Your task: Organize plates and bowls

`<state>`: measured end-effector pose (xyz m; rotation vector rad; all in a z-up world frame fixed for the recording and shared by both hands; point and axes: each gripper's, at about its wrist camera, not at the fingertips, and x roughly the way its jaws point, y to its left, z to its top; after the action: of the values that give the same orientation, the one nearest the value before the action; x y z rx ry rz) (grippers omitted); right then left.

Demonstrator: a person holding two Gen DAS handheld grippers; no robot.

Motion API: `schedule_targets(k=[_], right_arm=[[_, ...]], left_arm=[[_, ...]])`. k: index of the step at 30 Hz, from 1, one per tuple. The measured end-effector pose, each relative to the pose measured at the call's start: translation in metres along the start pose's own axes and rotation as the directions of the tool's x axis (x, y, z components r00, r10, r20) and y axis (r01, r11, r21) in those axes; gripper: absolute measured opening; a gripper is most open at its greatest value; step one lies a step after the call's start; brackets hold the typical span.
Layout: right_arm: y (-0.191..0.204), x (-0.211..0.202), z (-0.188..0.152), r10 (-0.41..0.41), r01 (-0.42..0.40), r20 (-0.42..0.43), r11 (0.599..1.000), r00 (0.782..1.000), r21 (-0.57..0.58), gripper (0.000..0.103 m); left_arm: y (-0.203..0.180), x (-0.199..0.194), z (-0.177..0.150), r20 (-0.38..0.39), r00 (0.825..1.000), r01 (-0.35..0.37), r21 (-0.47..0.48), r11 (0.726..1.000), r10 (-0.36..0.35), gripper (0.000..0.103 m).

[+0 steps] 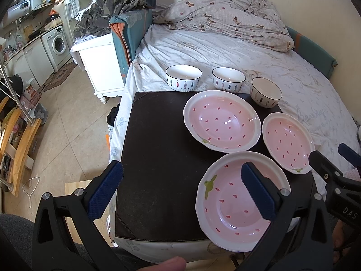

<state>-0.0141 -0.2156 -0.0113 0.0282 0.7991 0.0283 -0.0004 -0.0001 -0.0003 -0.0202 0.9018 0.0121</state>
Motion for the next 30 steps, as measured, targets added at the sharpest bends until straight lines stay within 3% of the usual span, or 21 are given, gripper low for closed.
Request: schedule_targets(k=[7,10,14,17,21,25,28,30], right_arm=[[-0.001,0.000,0.001,0.001,-0.001,0.000,1.000,1.000,0.002,0.103],[-0.010,0.008,0.001,0.066,-0.063,-0.052,0.996,0.996,0.059,0.103],[-0.038,0.041,-0.001,0.205,-0.142,-0.248,0.957,0.947,0.252,0.103],[-0.056,0.063,-0.011,0.247,-0.122,-0.349,0.932,0.904,0.342,0.100],[-0.073,0.081,-0.025,0.274,-0.084,-0.413,0.903,0.869,0.422,0.095],[-0.085,0.098,-0.044,0.317,-0.059,-0.459,0.868,0.830,0.493,0.076],[-0.086,0.108,-0.056,0.357,-0.055,-0.483,0.844,0.799,0.534,0.066],[-0.083,0.113,-0.060,0.372,-0.058,-0.494,0.840,0.786,0.539,0.061]], left_arm=[[0.000,0.003,0.001,-0.016,1.000,0.003,0.006,1.000,-0.003,0.103],[0.002,0.011,0.004,-0.061,0.998,0.004,0.002,1.000,-0.003,0.103],[0.009,0.032,0.010,-0.179,0.984,0.017,-0.024,1.000,-0.021,0.103],[0.018,0.050,0.013,-0.263,0.964,0.008,-0.074,0.997,-0.028,0.103],[0.017,0.069,0.014,-0.349,0.935,0.023,-0.103,0.994,-0.058,0.103],[0.010,0.093,0.013,-0.424,0.896,0.079,-0.136,0.988,-0.130,0.101],[0.005,0.116,0.007,-0.493,0.858,0.088,-0.137,0.987,-0.145,0.082],[0.004,0.130,0.000,-0.532,0.831,0.092,-0.161,0.983,-0.165,0.075]])
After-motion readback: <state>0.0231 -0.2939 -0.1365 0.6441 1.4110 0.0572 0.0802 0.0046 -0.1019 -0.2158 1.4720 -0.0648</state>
